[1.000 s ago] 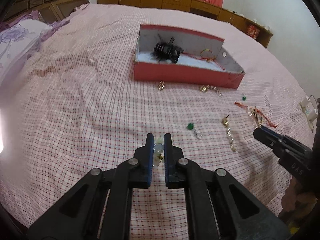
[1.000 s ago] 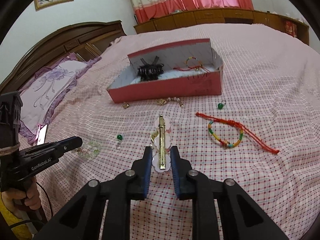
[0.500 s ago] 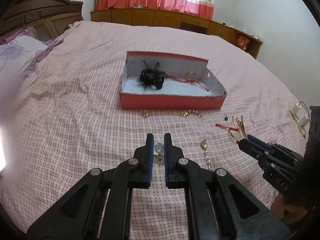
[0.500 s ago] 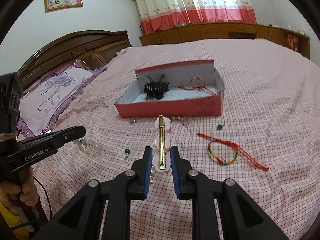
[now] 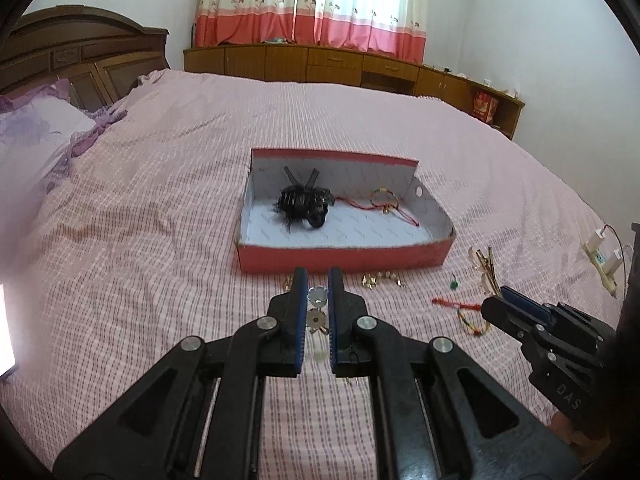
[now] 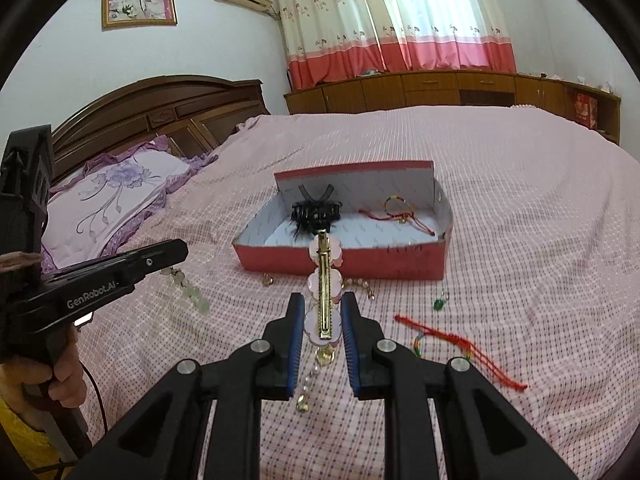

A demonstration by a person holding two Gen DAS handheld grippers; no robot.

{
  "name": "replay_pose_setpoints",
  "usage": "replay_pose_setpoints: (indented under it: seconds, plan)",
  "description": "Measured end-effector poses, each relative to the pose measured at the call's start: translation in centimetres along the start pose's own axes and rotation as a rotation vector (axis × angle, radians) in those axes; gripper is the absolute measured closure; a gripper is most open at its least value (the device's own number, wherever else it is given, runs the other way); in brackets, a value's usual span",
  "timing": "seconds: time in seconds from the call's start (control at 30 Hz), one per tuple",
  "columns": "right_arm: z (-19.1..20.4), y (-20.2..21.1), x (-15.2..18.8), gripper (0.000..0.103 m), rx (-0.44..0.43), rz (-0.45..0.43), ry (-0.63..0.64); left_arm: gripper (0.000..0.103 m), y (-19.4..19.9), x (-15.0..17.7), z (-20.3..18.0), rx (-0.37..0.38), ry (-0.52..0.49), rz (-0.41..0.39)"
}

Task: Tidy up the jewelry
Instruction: 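Carry the green bracelet and gold hairpin into the shoebox with both tools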

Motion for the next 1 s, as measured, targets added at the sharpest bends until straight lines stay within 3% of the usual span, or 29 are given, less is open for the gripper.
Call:
replay_pose_setpoints:
  seconds: [0.5, 1.0]
  plan:
    - [-2.4, -3.0, -4.2, 0.083, 0.057, -0.072, 0.017, 0.102, -2.4, -4.9, -1.8, 0.007, -0.037, -0.164]
    - [-5.0, -7.9, -7.0, 0.083, 0.129, -0.109, 0.038, 0.102, -7.4, -7.8, -2.5, -0.009, -0.027, -0.228]
Point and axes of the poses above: each gripper's, at about its wrist camera, not at the fingertips, and y roughly against the way its jaws point, z to its left, x to its underside, the point moved 5 cm from there along -y, roughly the way its jaws point, and after that the axes turned 14 degrees about y, right-handed, at the moved point
